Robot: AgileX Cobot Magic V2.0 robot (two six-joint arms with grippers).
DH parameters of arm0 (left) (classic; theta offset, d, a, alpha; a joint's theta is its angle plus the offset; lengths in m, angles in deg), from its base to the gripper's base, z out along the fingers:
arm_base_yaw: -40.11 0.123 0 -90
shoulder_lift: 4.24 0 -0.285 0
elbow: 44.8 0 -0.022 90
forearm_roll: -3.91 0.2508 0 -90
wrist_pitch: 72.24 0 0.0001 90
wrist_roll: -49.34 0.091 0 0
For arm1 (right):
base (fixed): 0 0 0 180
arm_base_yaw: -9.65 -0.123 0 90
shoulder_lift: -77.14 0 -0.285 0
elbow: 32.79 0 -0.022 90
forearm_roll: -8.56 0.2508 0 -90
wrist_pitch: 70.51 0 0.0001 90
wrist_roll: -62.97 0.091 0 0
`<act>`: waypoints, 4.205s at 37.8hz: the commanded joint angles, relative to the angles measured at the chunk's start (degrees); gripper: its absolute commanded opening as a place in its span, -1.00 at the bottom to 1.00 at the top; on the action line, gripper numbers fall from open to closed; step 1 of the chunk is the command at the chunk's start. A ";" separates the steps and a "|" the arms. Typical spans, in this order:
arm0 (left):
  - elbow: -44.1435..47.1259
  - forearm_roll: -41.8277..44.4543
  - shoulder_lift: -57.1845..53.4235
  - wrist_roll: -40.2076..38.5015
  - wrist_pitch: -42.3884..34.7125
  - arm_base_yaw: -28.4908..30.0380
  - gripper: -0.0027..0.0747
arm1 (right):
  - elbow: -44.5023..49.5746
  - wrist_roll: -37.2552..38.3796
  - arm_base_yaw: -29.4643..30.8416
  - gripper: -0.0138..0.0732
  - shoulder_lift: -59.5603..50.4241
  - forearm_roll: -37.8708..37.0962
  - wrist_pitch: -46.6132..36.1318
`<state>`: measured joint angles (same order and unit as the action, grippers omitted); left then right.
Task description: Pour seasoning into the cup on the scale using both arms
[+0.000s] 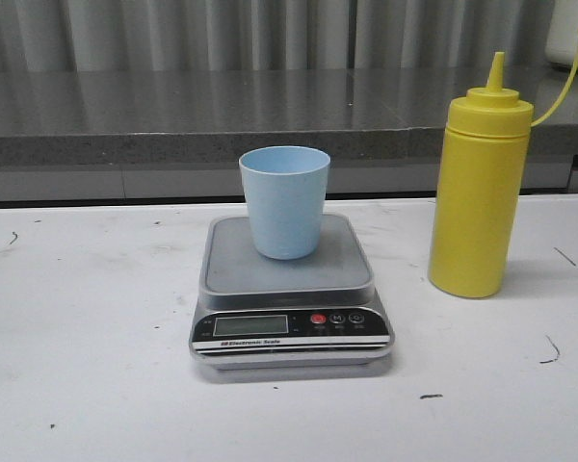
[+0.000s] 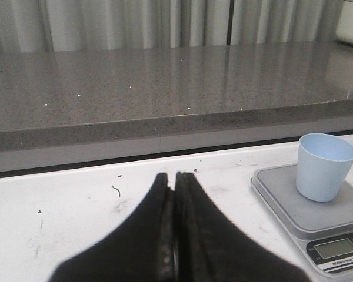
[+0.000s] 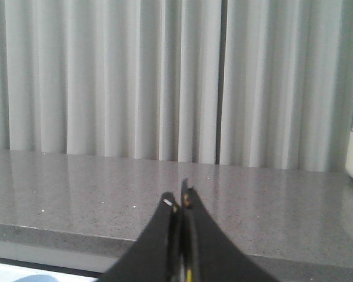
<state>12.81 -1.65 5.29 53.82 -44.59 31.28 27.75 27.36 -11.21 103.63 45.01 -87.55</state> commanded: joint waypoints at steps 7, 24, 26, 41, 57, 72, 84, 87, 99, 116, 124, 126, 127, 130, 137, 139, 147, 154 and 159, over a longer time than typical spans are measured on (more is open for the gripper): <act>-1.40 -0.65 0.70 -0.55 -5.10 0.03 -0.98 | -1.51 -0.72 0.20 -0.84 0.20 -0.73 -3.88; -1.40 -0.65 0.70 -0.55 -5.10 0.03 -0.98 | -1.51 -0.72 0.20 -0.84 0.20 -0.73 -3.88; -1.40 -0.65 0.70 -0.55 -5.10 0.03 -0.98 | -1.51 -0.72 0.20 -0.84 0.20 -0.73 -3.88; -1.40 -0.65 0.70 -0.55 -5.10 0.03 -0.98 | -1.51 -0.72 0.20 -0.84 0.20 -0.73 -3.88; -1.40 -0.65 0.70 -0.55 -5.10 0.03 -0.98 | -1.51 -0.72 0.20 -0.84 0.20 -0.73 -3.88; 1.24 1.51 0.50 -1.76 -10.14 0.09 -0.98 | -1.51 -0.72 0.20 -0.84 0.20 -0.73 -3.88; 8.56 2.81 0.21 -5.55 -16.88 9.28 -0.98 | -1.51 -0.72 0.20 -0.84 0.20 -0.73 -3.88; 10.58 2.60 -1.46 -5.55 -17.08 11.52 -0.98 | -1.51 -0.72 0.20 -0.84 0.20 -0.73 -3.88; 18.32 1.57 -3.01 -5.55 -19.14 13.64 -0.98 | -1.51 -0.72 0.20 -0.84 0.20 -0.73 -3.67; 21.28 1.57 -3.01 -5.55 -23.36 13.64 -0.98 | -1.51 -0.72 0.20 -0.84 0.20 -0.73 -3.69; 21.28 1.57 -3.01 -5.55 -23.36 13.64 -0.98 | -1.51 -0.72 0.20 -0.84 0.20 -0.73 -3.69; 21.28 1.57 -3.01 -5.55 -23.36 13.64 -0.98 | -1.51 -0.72 0.20 -0.84 0.20 -0.73 -3.69; 21.28 1.57 -3.01 -5.55 -23.36 13.64 -0.98 | -1.51 -0.72 0.20 -0.84 0.20 -0.73 -3.69; 21.28 1.57 -3.01 -5.55 -23.36 13.64 -0.98 | -1.51 -0.72 0.20 -0.84 0.20 -0.73 -3.69; 21.28 1.57 -3.01 -5.55 -23.36 13.64 -0.98 | -1.51 -0.72 0.20 -0.84 0.20 -0.73 -3.69; 21.28 1.57 -3.01 -5.55 -23.36 13.64 -0.98 | -1.51 -0.72 0.20 -0.84 0.20 -0.73 -3.69; 21.28 1.57 -3.01 -5.55 -23.36 13.64 -0.98 | -1.51 -0.72 0.20 -0.84 0.20 -0.73 -3.69; 21.28 1.57 -3.01 -5.55 -23.36 13.64 -0.98 | -1.28 -0.72 0.20 -0.84 0.20 -0.73 -4.05; 21.28 1.57 -3.01 -5.55 -23.36 13.64 -0.98 | -0.92 -0.61 0.20 -0.84 0.20 -0.81 -4.12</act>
<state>32.69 0.48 3.26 48.83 -62.71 45.02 28.18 27.28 -11.21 103.63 45.09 -87.72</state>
